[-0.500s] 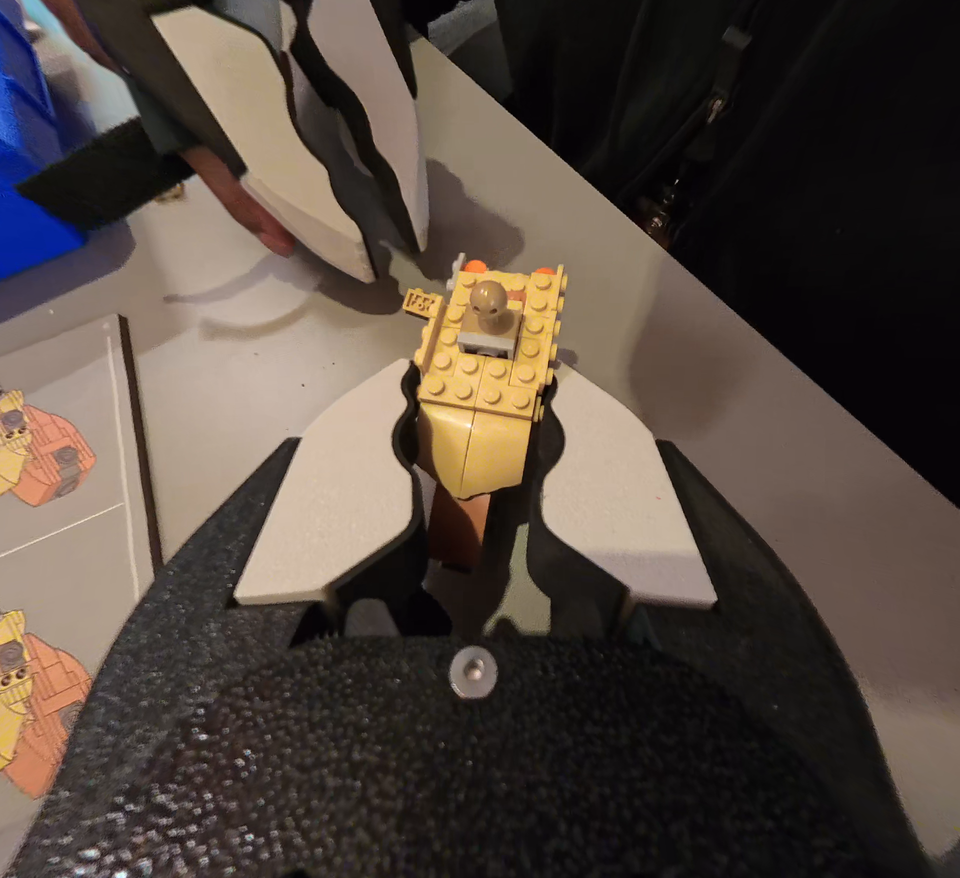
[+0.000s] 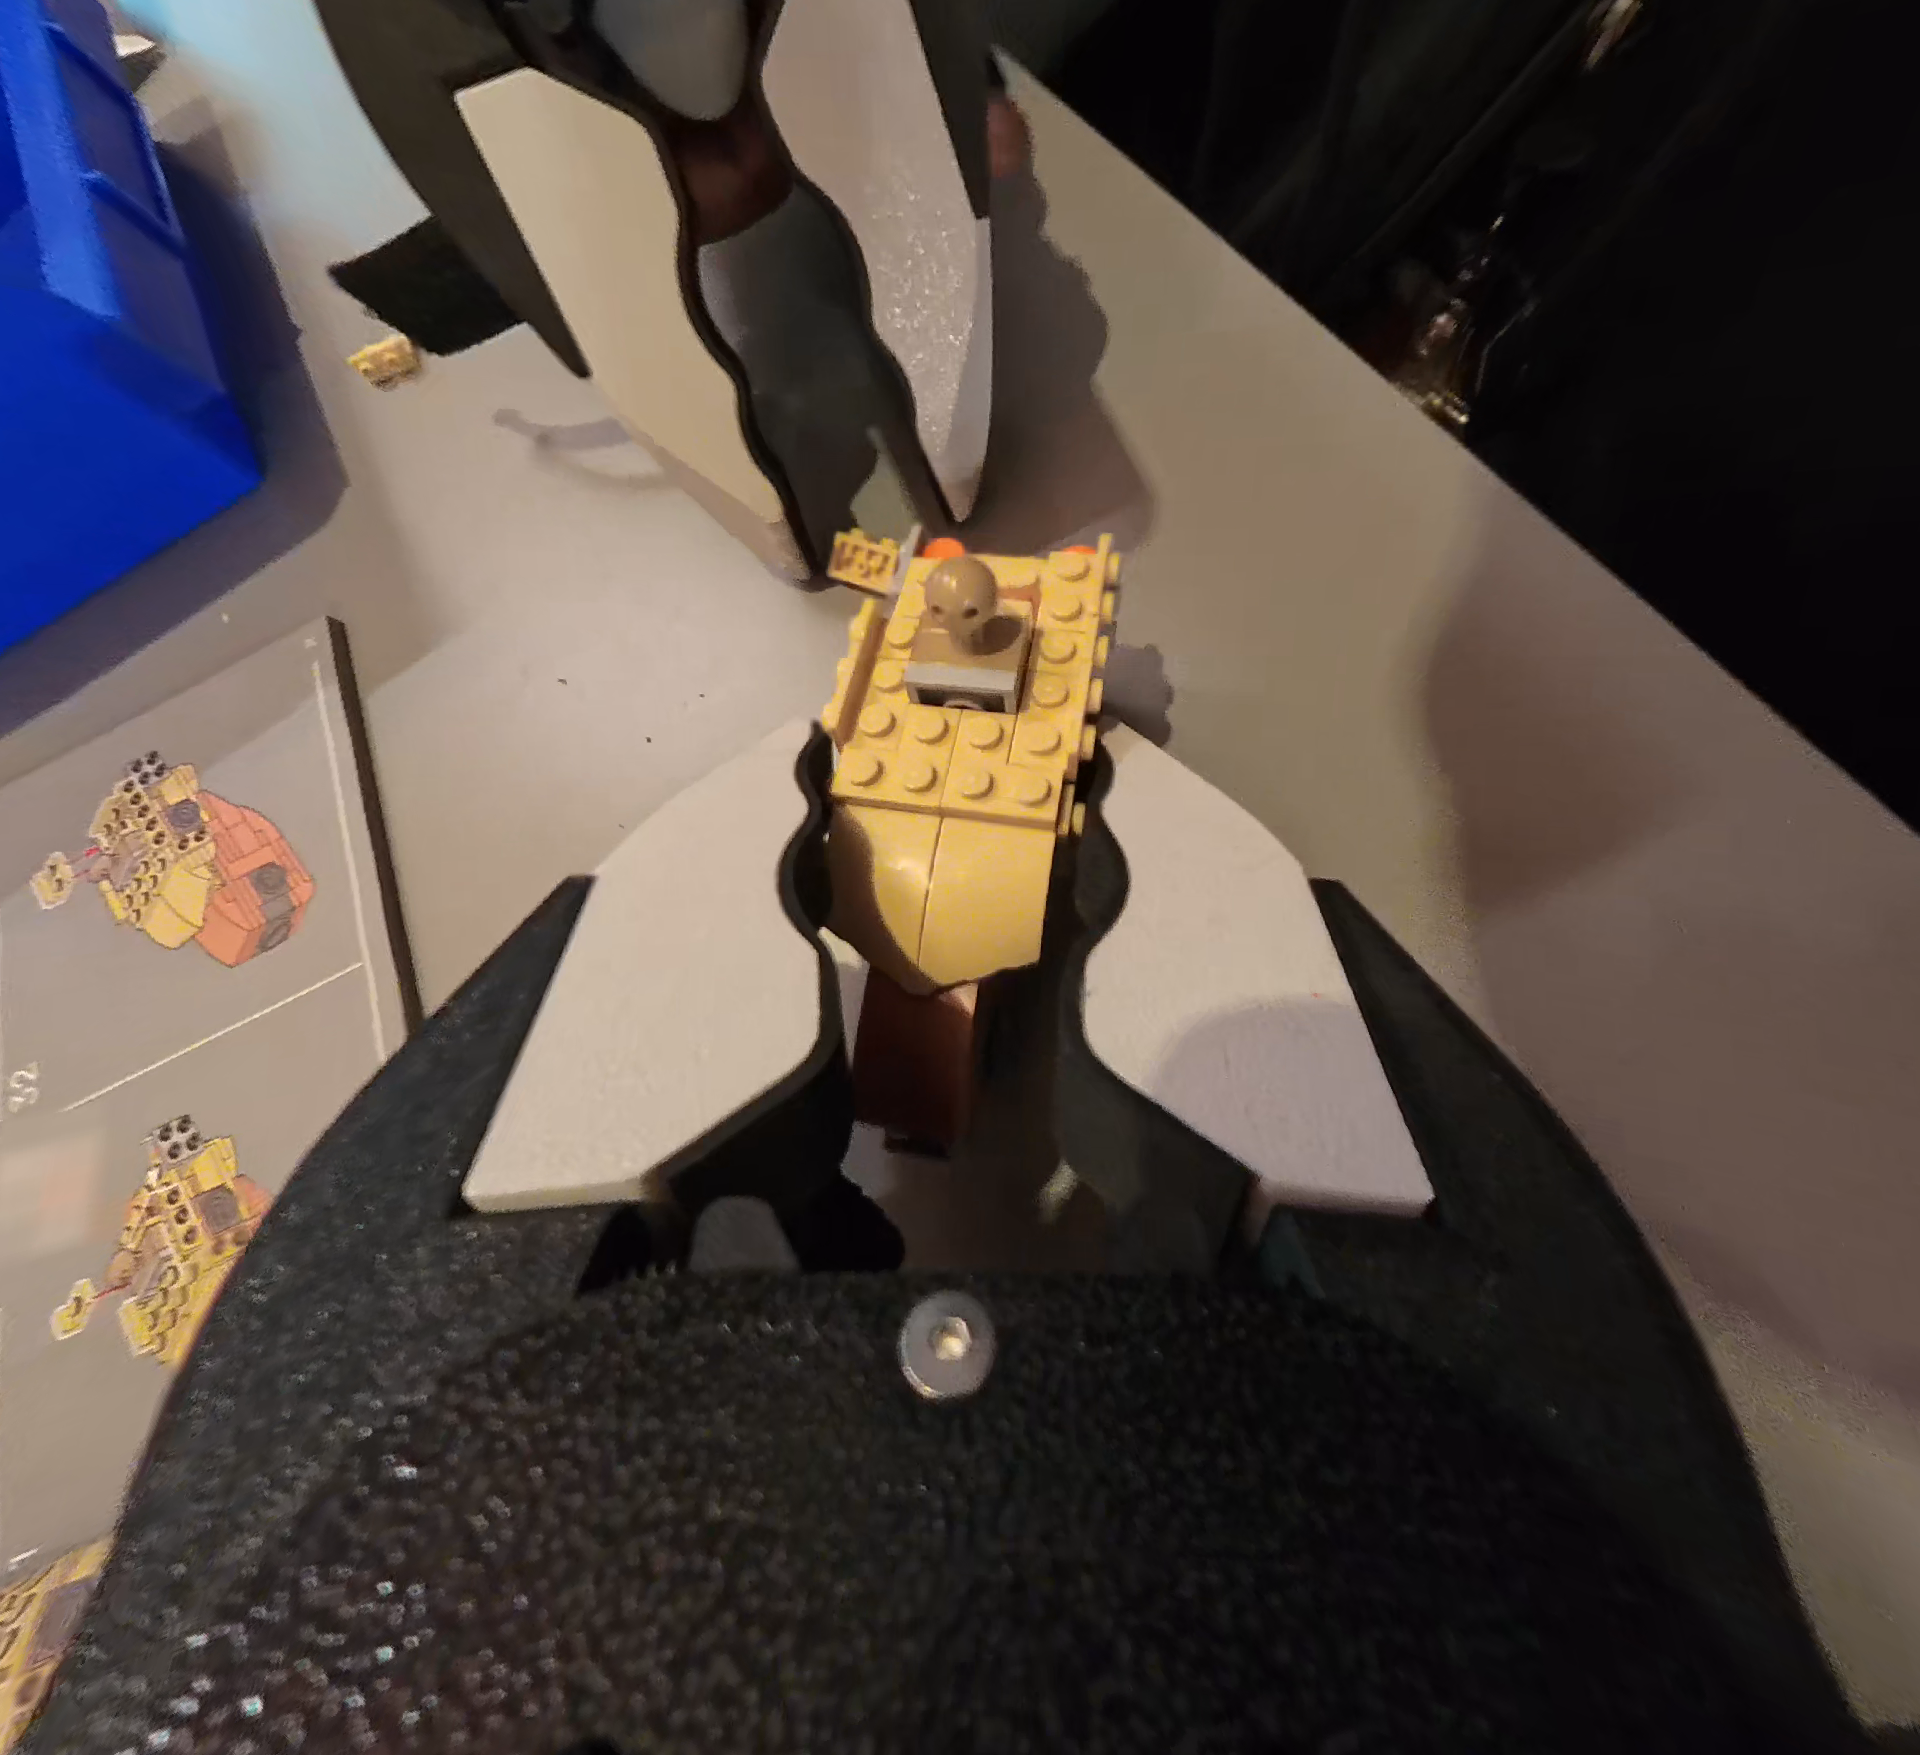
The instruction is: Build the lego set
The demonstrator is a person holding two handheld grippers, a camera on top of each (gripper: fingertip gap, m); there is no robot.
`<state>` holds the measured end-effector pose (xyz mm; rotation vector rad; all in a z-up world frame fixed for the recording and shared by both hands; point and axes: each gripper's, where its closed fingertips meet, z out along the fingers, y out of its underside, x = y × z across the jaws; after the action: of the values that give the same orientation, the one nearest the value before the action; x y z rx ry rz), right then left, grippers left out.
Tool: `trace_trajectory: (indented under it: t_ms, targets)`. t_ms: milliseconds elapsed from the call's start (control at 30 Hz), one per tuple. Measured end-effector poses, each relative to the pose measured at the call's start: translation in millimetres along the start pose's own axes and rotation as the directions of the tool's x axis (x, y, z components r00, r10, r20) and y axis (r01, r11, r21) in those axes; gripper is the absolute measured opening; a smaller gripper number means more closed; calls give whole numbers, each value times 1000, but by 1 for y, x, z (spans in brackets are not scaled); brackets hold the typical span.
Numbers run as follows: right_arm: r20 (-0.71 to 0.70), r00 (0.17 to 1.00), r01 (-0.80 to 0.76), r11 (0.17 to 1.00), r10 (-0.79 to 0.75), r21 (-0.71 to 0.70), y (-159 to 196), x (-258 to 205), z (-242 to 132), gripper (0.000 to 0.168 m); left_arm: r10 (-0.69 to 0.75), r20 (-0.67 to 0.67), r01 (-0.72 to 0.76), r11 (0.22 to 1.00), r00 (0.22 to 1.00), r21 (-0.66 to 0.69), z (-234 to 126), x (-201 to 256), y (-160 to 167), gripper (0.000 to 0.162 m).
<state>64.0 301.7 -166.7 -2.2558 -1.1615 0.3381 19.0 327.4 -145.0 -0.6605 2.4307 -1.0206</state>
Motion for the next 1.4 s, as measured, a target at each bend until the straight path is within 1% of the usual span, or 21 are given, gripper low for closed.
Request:
trace_trajectory:
  t_ms: [67, 100, 133, 300, 400, 467, 533, 600, 700, 767, 833, 967, 1067, 1200, 1400]
  targets:
    - [-32, 999, -22, 1000, 22, 13, -3, 2, 2, 28, 13, 24, -13, 1000, 1000, -14, 1, -3, 2, 45]
    - [-42, 999, -31, 999, 32, 18, -3, 3, 2, 21, 20, 34, -19, 1000, 999, -14, 1, -3, 3, 45]
    - [-53, 998, -34, 999, 36, 24, -4, 4, 3, 19, 23, 39, -22, 1000, 999, -12, 1, -4, 3, 45]
    - [-68, 996, -52, 996, 58, 76, -7, 10, 3, 18, 20, 57, -20, 1000, 998, 2, -2, -5, 5, 45]
    - [5, 994, -106, 976, 107, 189, -17, 8, -4, 18, 8, 54, -9, 1000, 998, 19, -3, -4, 6, 47]
    - [92, 983, -180, 942, 161, 282, -28, 7, -13, 18, 5, 50, -6, 1000, 999, 21, -4, -3, 7, 50]
    - [206, 956, -273, 884, 207, 380, -39, 8, -26, 18, 1, 46, -2, 1000, 999, 10, -5, -2, 9, 52]
    - [337, 914, -373, 801, 228, 469, -51, 9, -40, 18, -5, 37, 5, 1000, 999, 4, -6, -1, 11, 52]
    - [535, 813, -534, 658, 228, 531, -62, 12, -62, 18, -38, 19, 38, 999, 999, 23, -8, 0, 13, 53]
    - [640, 746, -615, 562, 185, 554, -68, 16, -80, 18, -63, 14, 63, 997, 998, 47, -11, -1, 13, 54]
    - [705, 691, -677, 489, 163, 550, -71, 21, -90, 18, -90, 8, 90, 993, 996, 71, -15, -1, 13, 54]
    - [758, 640, -728, 419, 130, 543, -72, 27, -100, 18, -110, 41, 105, 989, 993, 100, -27, -8, 11, 54]
    - [774, 622, -745, 394, 119, 538, -74, 29, -104, 18, -92, 117, 74, 987, 989, 145, -43, -18, -1, 54]
    - [790, 603, -758, 389, 111, 524, -79, 27, -102, 18, -59, 264, -8, 969, 963, 246, -62, -38, -34, 48]
    - [795, 596, -756, 410, 110, 510, -87, 22, -96, 18, -8, 379, -98, 961, 925, 259, -62, -47, -64, 43]
